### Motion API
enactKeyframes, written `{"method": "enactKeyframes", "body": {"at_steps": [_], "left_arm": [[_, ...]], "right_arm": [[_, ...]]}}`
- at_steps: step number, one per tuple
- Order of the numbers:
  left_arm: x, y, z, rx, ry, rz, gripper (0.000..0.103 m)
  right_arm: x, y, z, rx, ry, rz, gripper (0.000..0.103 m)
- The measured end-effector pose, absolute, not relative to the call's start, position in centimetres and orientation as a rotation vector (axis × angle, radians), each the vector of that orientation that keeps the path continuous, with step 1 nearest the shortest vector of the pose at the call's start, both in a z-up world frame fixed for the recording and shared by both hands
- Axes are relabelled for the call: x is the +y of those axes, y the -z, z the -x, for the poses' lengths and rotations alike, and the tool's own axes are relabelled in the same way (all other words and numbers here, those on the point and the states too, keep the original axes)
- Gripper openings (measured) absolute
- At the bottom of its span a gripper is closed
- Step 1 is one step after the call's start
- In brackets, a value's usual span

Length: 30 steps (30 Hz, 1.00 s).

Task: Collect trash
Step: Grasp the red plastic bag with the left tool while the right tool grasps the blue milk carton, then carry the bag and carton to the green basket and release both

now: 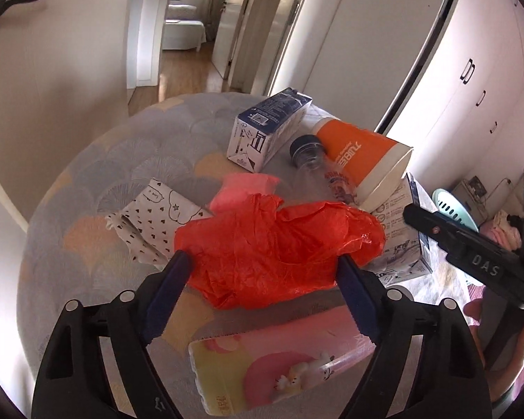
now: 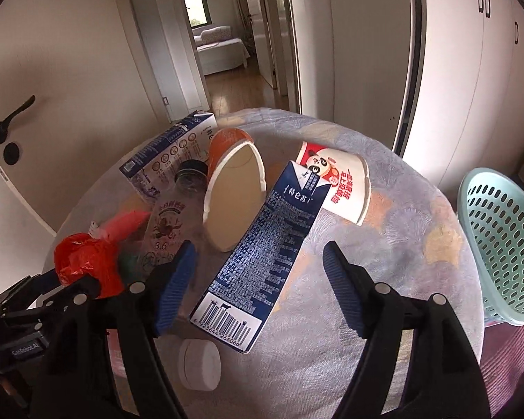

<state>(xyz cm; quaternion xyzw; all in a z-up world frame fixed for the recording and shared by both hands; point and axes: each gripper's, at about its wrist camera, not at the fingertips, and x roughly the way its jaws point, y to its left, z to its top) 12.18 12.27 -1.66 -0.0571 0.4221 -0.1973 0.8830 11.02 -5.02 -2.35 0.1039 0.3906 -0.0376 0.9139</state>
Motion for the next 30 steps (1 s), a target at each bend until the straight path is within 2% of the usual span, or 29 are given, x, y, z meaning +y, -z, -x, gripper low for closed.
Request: {"method": "enactKeyframes", "body": {"at_steps": [4, 8, 11, 13, 18, 30], "left_arm": [[12.2, 1.5, -11.7, 0.865, 0.405, 0.094, 0.061], [12.2, 1.3, -11.3, 0.848, 0.404, 0.092, 0.049], [12.0, 1.1, -11.2, 0.832, 0.399, 0.088, 0.040], [12.2, 0.7, -10.8, 0.817, 0.396, 0.098, 0.036], [12.7, -0.7, -9.8, 0.767, 0.409, 0.138, 0.034], [9.9, -2.9, -8.0, 0.703, 0.497, 0.152, 0.034]], "right_arm": [[-5.4, 3.2, -11.4, 0.826, 0.096, -0.244, 0.071], [-5.8, 3.9, -11.6, 0.850, 0.082, -0.277, 0.070], [-5.6, 4.3, -11.5, 0.866, 0.050, -0.285, 0.049], [-5.6, 4.3, -11.1, 0.864, 0.047, -0.281, 0.044], [-6.6, 3.7, -9.2, 0.842, 0.069, -0.270, 0.035], [-11.0, 2.2, -4.2, 0.807, 0.101, -0.227, 0.035]]}}
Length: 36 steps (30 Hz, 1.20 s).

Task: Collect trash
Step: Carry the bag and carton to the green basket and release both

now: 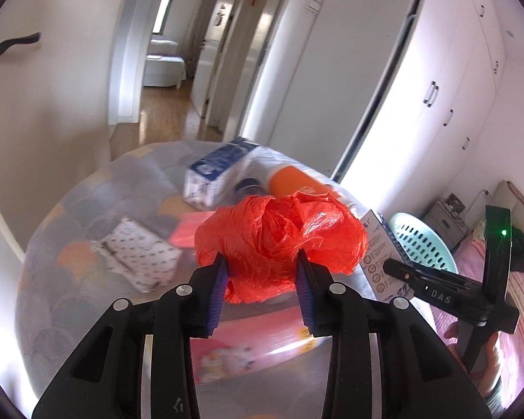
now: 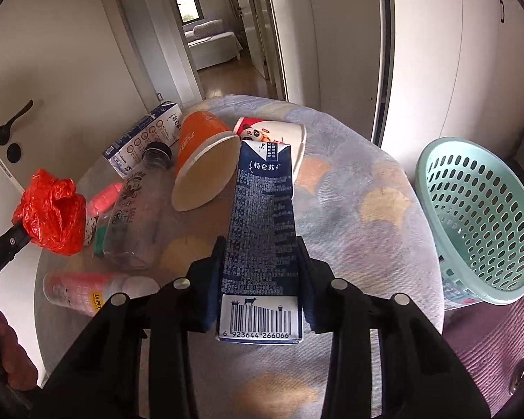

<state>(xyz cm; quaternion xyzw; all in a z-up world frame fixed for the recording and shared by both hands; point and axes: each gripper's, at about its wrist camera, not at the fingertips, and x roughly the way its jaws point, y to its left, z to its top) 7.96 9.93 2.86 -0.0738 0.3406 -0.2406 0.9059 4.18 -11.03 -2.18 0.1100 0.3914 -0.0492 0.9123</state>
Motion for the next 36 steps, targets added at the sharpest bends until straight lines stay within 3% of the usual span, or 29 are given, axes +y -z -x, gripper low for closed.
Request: {"method": "enactKeyframes", "body": {"at_steps": [19, 36], "left_arm": [[-8.1, -5.2, -9.1, 0.686, 0.734, 0.075, 0.034], [-26.1, 1.2, -11.6, 0.816, 0.864, -0.029, 0.034]], "right_arm": [[-22.9, -3.2, 0.6, 0.596, 0.297, -0.308, 0.035], [-34.6, 1.3, 0.3, 0.653, 0.551, -0.441, 0.035]]}}
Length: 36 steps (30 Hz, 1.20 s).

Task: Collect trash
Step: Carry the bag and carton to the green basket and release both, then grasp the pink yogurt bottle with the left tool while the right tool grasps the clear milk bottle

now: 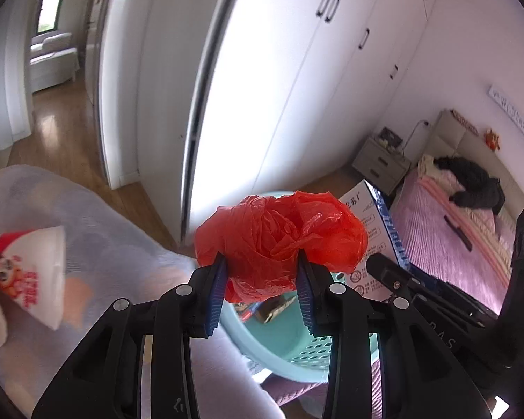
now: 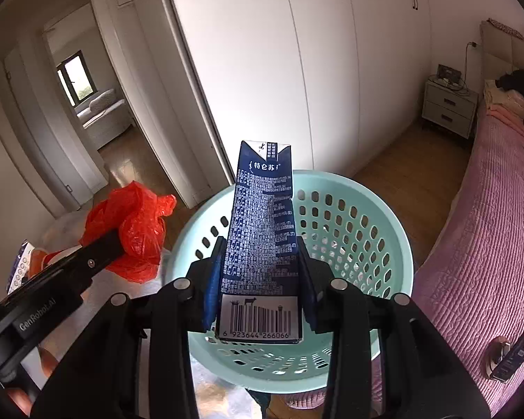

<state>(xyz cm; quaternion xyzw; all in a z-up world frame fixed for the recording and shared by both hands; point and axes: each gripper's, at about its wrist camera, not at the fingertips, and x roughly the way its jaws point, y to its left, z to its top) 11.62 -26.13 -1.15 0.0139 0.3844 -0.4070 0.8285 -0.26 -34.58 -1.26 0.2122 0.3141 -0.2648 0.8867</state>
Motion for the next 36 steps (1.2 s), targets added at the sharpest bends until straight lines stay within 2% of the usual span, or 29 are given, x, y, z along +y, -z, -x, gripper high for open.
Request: {"method": "enactKeyframes", "body": {"at_steps": [8, 13, 27, 36], "left_arm": [[-30.2, 4.7, -12.2, 0.882, 0.864, -0.090, 0.037], [-29.8, 4.4, -12.0, 0.845, 0.876, -0.092, 0.072], [-21.4, -0.1, -10.5, 0.738, 0.840, 0.028, 0.073], [-8.9, -3.9, -7.8, 0.626, 0.694, 0.040, 0.074]], "right_arm": [[-37.2, 3.9, 0.3, 0.706, 0.590, -0.501, 0.035], [-37.9, 4.6, 0.1, 0.715, 0.566, -0.527, 0.041], [-34.1, 1.4, 1.3, 0.652, 0.491, -0.469, 0.041], [-26.2, -1.9, 0.2, 0.615, 0.329, -0.380, 0.041]]}}
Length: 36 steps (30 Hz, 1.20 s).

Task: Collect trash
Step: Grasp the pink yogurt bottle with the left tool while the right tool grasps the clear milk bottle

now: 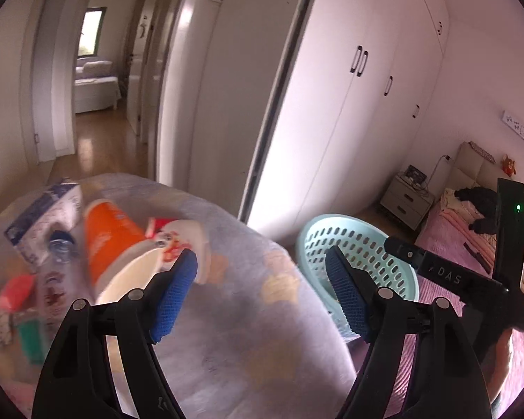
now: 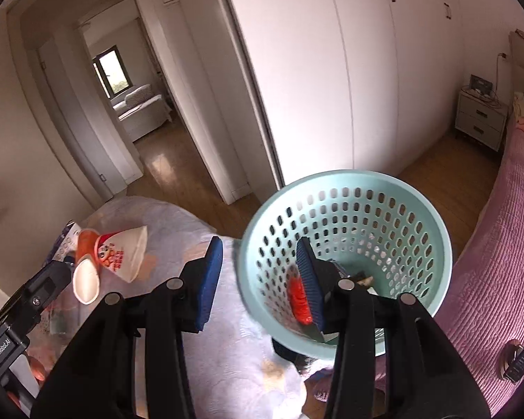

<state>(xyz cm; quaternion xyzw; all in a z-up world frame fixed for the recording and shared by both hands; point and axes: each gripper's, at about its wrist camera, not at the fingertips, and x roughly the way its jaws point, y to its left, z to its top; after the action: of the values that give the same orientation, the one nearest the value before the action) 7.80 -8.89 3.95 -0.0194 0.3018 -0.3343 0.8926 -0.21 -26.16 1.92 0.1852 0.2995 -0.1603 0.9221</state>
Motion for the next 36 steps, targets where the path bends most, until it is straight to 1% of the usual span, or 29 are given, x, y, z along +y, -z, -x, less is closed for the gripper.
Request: {"method": "enactKeyframes", "body": {"at_steps": [4, 8, 9, 11, 17, 18, 19, 21, 27, 29, 32, 33, 36], "left_arm": [[-1.6, -4.4, -6.8, 0.618, 0.579, 0.047, 0.075], [4.2, -4.2, -6.4, 0.629, 0.489, 0.032, 0.075], [5.5, -4.0, -6.3, 0.634, 0.472, 0.033, 0.077], [8.2, -3.4, -6.6, 0.659, 0.445, 0.035, 0.079], [12.9, 0.4, -8.6, 0.787, 0.411, 0.092, 0.077], [13.4, 1.1, -8.9, 0.811, 0.416, 0.101, 0.076], [13.8, 1.8, -9.3, 0.853, 0.421, 0.115, 0.072], [14.3, 2.8, -9.2, 0.906, 0.449, 0.141, 0.068], [13.6, 3.3, -6.2, 1.020, 0.587, 0.179, 0.068], [12.8, 3.4, -4.9, 1.029, 0.640, 0.160, 0.068], [10.7, 3.3, -3.4, 1.036, 0.713, 0.105, 0.068], [10.1, 3.3, -3.2, 1.025, 0.717, 0.074, 0.070], [7.8, 3.6, -3.3, 1.020, 0.689, -0.024, 0.070]], "right_arm": [[-22.0, -2.5, -1.0, 0.623, 0.244, -0.330, 0.041], [-18.0, -2.4, -2.2, 0.641, 0.172, -0.288, 0.041], [-17.1, -2.3, -2.4, 0.646, 0.153, -0.280, 0.041], [-15.7, -2.1, -2.9, 0.658, 0.128, -0.271, 0.041], [-12.6, -0.4, -3.9, 0.712, 0.075, -0.258, 0.041], [-12.3, -0.1, -3.9, 0.721, 0.070, -0.260, 0.041], [-12.0, 0.1, -3.9, 0.729, 0.067, -0.261, 0.041], [-11.8, 0.3, -3.9, 0.735, 0.066, -0.258, 0.041], [-11.9, 0.5, -3.5, 0.739, 0.062, -0.259, 0.041], [-12.0, 0.7, -3.6, 0.743, 0.061, -0.261, 0.041], [-12.1, 1.0, -3.7, 0.751, 0.047, -0.269, 0.041], [-12.1, 1.0, -3.7, 0.751, 0.044, -0.267, 0.041], [-11.8, 0.9, -3.5, 0.749, 0.031, -0.246, 0.041]]}}
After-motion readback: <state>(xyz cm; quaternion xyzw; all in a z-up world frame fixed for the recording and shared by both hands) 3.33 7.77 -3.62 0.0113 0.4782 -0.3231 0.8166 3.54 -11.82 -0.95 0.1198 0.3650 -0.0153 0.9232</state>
